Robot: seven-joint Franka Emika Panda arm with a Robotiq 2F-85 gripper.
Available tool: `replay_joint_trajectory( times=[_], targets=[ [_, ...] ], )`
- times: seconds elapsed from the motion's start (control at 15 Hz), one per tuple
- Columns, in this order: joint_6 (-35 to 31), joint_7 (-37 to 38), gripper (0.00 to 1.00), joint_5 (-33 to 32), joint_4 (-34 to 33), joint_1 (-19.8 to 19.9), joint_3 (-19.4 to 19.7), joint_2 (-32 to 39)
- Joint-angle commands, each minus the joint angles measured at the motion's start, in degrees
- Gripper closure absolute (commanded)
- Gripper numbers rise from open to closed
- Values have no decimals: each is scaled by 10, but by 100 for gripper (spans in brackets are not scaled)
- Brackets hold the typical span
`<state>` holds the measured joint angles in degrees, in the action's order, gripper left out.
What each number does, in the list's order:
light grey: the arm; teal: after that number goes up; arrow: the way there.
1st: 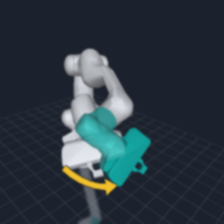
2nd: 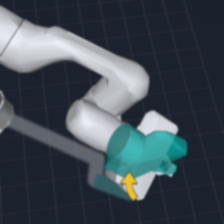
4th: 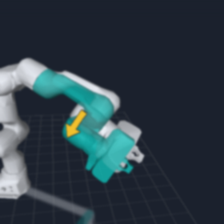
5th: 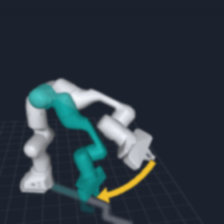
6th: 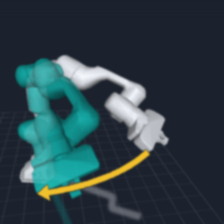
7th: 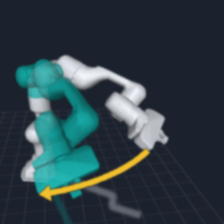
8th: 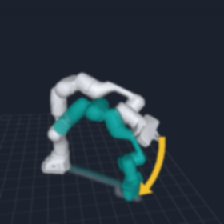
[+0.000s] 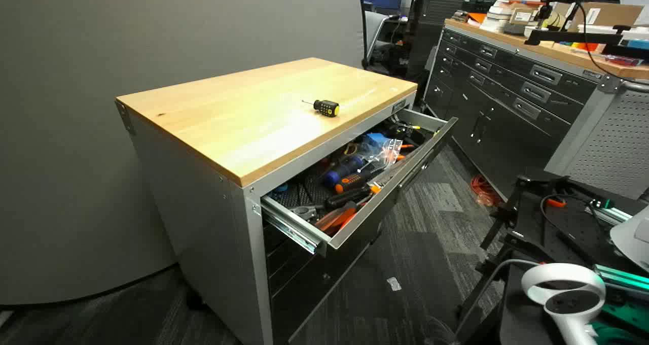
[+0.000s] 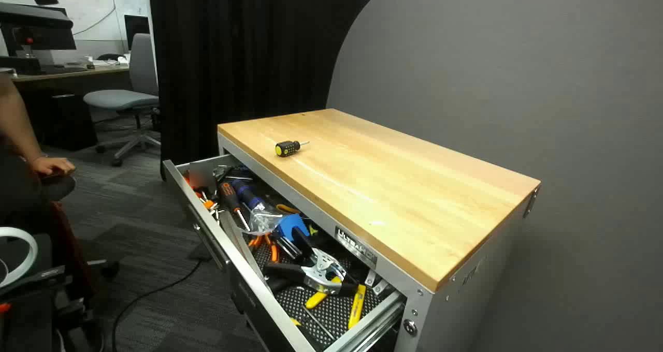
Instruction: Put the screwdriver in the drawer then close it
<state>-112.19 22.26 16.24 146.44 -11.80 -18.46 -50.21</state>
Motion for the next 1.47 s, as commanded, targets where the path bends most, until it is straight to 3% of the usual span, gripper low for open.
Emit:
replay_joint_trajectory(
  times=[0.0, 0.73, 1.2, 1.27, 1.4],
  targets=[
    [1, -2, 0, 2, -4, 3, -1, 0],
    [-6, -10, 0, 3, -9, 2, -1, 7],
    [-167, -68, 0, -38, -42, 8, -23, 170],
    [-119, -49, 0, -78, -58, 35, 11, 78],
    [-126, -36, 0, -116, -85, 56, 22, 95]
  ],
)
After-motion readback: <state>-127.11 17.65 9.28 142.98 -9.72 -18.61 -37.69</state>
